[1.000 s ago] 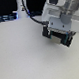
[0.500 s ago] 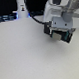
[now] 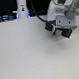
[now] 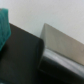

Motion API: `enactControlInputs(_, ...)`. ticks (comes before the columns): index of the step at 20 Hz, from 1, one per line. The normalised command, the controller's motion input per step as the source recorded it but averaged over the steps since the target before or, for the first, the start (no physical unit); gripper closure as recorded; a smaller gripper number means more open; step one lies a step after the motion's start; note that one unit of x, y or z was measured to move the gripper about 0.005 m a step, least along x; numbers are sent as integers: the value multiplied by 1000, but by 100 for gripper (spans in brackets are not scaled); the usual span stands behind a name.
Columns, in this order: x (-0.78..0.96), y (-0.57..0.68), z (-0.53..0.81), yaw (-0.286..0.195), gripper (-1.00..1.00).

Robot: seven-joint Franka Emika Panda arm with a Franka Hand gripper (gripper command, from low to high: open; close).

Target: Open the kcup holder, insert the kcup into the holder, and close the kcup holder

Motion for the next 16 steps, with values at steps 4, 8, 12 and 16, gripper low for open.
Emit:
enactControlInputs(4, -664, 668, 11, 31, -100)
enactControlInputs(8, -851, 584, 4, 19, -100)
enactControlInputs(12, -897, 566, -65, 13, -100)
enactControlInputs(16, -729, 534, -114, 26, -100)
